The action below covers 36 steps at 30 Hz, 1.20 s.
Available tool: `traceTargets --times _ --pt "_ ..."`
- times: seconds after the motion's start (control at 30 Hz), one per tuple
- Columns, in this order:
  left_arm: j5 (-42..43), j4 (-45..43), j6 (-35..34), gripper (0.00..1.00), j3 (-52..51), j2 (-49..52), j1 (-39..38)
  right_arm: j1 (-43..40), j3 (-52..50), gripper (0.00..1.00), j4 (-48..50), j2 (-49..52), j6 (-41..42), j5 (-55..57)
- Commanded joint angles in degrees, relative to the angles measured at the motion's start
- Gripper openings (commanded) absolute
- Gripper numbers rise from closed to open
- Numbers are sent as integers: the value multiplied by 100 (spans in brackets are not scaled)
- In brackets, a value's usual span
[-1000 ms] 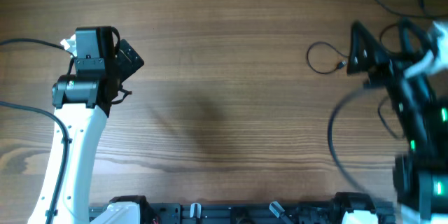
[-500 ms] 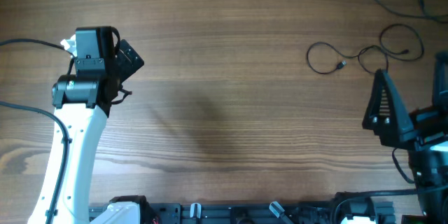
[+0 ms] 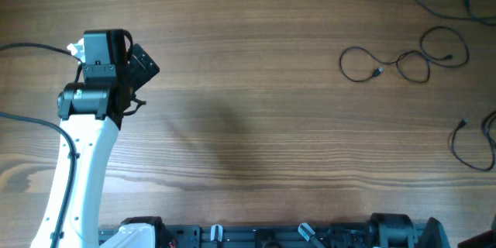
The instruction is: Untangle cables
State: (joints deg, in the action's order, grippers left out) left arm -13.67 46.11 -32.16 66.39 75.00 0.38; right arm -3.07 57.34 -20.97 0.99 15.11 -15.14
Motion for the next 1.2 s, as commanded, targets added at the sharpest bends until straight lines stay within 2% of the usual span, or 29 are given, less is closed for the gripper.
traceTargets --times 0.0,0.1,0.27,0.43,0.57,0.7,0.87,0.9,0.93,1.0,1.17 --pt "-31 -13 44 100 28 -22 22 323 -188 100 52 -74 -7 238" --pt "-33 -13 44 100 28 -22 22 321 -693 100 157 -57 11 599" --pt "-31 -13 44 100 28 -22 22 321 -2129 100 422 -42 11 1235" --pt "-31 -13 44 100 28 -22 22 321 -3589 100 986 -42 11 1279" --pt "-31 -13 44 100 28 -22 22 321 -4297 100 1191 -55 4 1449" --pt "-31 -13 44 100 28 -22 22 323 -5125 100 1878 -79 -9 1513" --pt "-31 -13 44 100 28 -22 22 323 -5641 100 2065 -79 -15 1508" --pt "-31 -13 44 100 28 -22 22 323 -5711 100 2131 -79 -131 1436" --pt "-33 -13 44 100 28 -22 22 323 -5707 100 2131 -79 -730 1084" --pt "-31 -13 44 100 28 -22 22 323 -5707 100 2133 -79 -1266 870" --pt "-31 -13 44 100 28 -22 22 323 -5707 100 2116 -81 -1410 1021"
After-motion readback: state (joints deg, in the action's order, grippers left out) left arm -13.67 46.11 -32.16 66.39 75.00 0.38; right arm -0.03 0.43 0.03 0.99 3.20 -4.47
